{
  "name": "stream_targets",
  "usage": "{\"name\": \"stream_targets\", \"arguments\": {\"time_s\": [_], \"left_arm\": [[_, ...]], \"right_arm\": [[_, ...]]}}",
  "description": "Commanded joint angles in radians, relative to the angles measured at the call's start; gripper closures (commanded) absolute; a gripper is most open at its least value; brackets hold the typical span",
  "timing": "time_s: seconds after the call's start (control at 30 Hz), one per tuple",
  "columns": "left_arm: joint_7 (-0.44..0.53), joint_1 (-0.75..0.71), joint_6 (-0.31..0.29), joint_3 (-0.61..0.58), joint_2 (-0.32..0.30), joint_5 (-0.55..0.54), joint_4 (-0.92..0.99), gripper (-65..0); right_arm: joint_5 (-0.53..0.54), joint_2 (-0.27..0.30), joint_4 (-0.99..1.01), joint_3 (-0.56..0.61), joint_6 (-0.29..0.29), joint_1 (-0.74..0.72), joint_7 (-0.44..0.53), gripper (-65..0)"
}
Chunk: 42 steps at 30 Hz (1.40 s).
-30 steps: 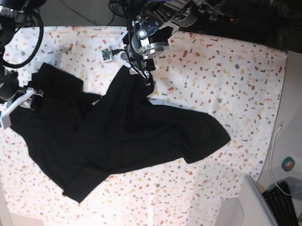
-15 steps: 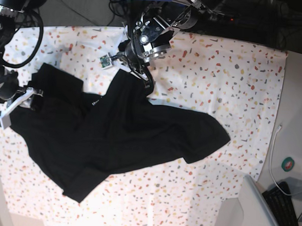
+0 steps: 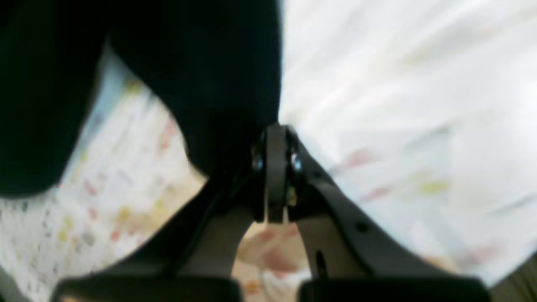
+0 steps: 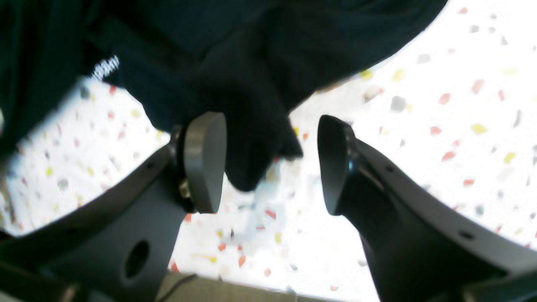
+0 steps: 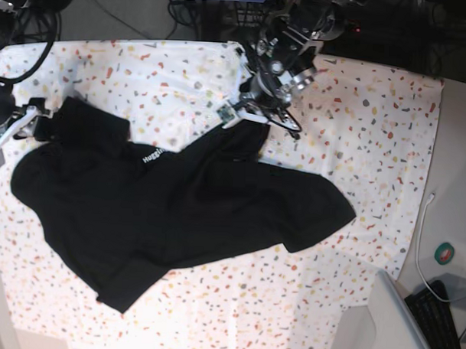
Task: Layout the t-shirt on the table in an organized manner, then fold the t-shirt properly
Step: 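Pull the collar edge away from the right gripper to spread the shirt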
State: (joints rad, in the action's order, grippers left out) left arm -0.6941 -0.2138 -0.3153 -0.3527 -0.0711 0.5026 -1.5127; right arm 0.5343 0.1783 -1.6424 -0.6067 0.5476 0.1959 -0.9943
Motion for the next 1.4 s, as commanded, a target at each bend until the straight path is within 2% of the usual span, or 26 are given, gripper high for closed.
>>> {"name": "stream_targets", "arguments": {"time_s": [0.0,0.17,0.37,0.43,0.53,0.67,0.77,0.8,1.03,1.1,1.23,1.3,1.37], "left_arm": [[-0.028,0.006,0.005,0.027,0.006,0.018,-0.001,0.0],[-0.028,-0.040,0.003,0.149,-0.037,0.018,-0.019,0.0],[-0.028,-0.169,0.002,0.264,-0.085,0.017,-0.162,0.0],[-0.028,-0.190,0.002,0.314,-0.088,-0.023,-0.185,0.0],[-0.028,-0.223,0.000,0.426,-0.088,-0.193,-0.237,0.0],[-0.034,-0.278,0.000,0.591,-0.088,-0.549,-0.314,0.0],[-0.029,-0.307,0.000,0.665,-0.101,-0.767,-0.322,-11.4],[-0.028,-0.312,0.000,0.679,-0.114,-0.823,-0.320,-12.2],[-0.028,-0.290,0.000,0.680,-0.114,-1.013,-0.303,-14.2],[-0.031,-0.266,0.000,0.665,-0.114,-1.056,-0.266,-22.4],[-0.029,-0.214,0.000,0.654,-0.114,-1.143,-0.151,-50.5],[-0.029,-0.189,0.000,0.654,-0.114,-1.182,-0.102,-60.2],[-0.029,-0.169,0.000,0.645,-0.109,-1.203,-0.070,-63.0]], "right_arm": [[0.014,0.013,-0.015,-0.006,0.010,-0.003,0.021,-32.7],[0.014,0.013,-0.012,0.001,0.010,0.029,0.093,-32.7],[0.013,0.017,-0.012,0.001,0.010,0.029,0.096,-32.7],[0.013,0.017,-0.014,0.003,0.010,0.026,0.096,-32.7],[0.013,0.017,-0.012,0.015,0.010,0.023,0.096,-32.7],[0.013,0.031,-0.011,0.058,0.010,0.023,0.099,-32.7],[0.013,0.033,-0.011,0.075,0.010,0.023,0.099,-32.7],[0.013,0.033,-0.011,0.075,0.010,0.023,0.099,-32.7],[0.011,0.033,-0.009,0.083,0.010,0.024,0.099,-32.7],[0.011,0.033,-0.009,0.083,0.010,0.027,0.099,-32.7],[0.011,0.033,-0.008,0.080,0.010,0.030,0.099,-32.7],[0.011,0.033,-0.008,0.080,0.010,0.030,0.099,-32.7],[0.011,0.033,-0.002,0.080,0.010,0.030,0.099,-32.7]]}}
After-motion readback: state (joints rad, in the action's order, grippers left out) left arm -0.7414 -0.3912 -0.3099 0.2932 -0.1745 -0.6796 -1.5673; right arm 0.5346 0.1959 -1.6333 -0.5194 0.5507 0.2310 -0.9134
